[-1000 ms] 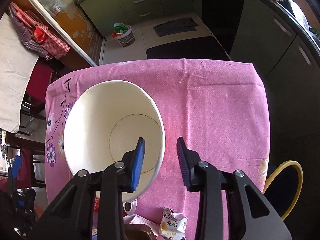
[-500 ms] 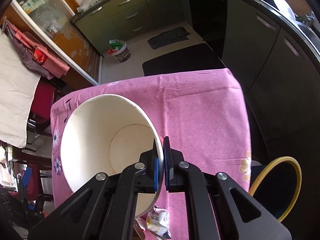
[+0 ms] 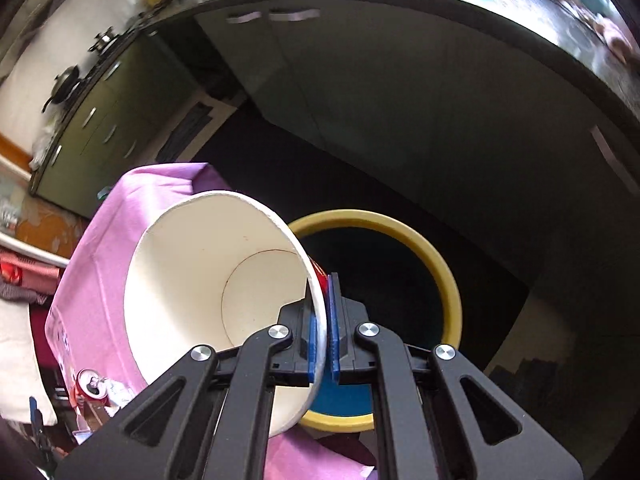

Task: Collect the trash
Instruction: 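Carry the paper bucket over the yellow-rimmed bin and release it, then grasp the purple box with the left gripper, then carry the purple box over the bin and open the left gripper, then return the left tool to the table while the right gripper grasps the white pill bottle, then carry the white pill bottle over the bin and release it, then grasp the clear plastic water bottle with the left gripper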

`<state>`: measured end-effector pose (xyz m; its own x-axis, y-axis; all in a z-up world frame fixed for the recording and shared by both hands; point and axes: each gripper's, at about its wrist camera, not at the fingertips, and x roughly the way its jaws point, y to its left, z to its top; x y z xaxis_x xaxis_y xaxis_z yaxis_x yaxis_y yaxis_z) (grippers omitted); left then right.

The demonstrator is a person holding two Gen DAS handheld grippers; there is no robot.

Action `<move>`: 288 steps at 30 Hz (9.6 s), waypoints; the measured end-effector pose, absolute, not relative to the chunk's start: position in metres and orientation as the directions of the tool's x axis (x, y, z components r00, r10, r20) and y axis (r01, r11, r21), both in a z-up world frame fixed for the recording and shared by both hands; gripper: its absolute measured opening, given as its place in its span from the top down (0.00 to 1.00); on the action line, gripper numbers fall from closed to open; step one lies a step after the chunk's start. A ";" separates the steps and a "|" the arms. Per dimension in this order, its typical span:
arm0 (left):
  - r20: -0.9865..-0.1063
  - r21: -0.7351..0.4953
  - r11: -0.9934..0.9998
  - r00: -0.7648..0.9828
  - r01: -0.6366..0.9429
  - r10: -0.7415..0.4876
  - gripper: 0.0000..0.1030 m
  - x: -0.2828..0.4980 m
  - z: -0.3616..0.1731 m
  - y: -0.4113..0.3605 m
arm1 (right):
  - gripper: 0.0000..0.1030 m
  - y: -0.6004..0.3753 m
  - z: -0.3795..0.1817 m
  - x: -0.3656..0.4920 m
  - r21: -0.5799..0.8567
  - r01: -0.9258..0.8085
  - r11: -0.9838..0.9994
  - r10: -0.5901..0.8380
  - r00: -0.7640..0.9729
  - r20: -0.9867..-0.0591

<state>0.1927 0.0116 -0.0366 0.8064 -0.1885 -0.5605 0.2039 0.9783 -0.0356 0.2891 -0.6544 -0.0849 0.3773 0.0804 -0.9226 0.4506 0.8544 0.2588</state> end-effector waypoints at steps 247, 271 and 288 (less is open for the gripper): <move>-0.625 -0.162 0.951 0.719 0.264 -0.306 0.09 0.080 -0.028 -0.063 | 0.09 -0.578 -0.118 0.196 0.148 0.201 0.968 -0.014 0.636 -0.772; -0.903 -0.090 0.978 0.399 0.186 -0.159 0.12 0.162 -0.117 -0.012 | 0.08 -0.523 -0.114 0.151 0.152 0.092 0.984 0.058 0.640 -0.766; -0.942 -0.042 0.975 0.317 0.219 -0.112 0.42 0.176 -0.136 -0.015 | 0.08 -0.520 -0.121 0.161 0.164 0.080 0.983 0.079 0.625 -0.777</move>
<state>0.1761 -0.0154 -0.1362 0.3167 -0.1115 -0.9419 0.2186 0.9749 -0.0419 0.1612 -0.5204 -0.1208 0.6245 0.0786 -0.7770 0.0797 0.9833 0.1636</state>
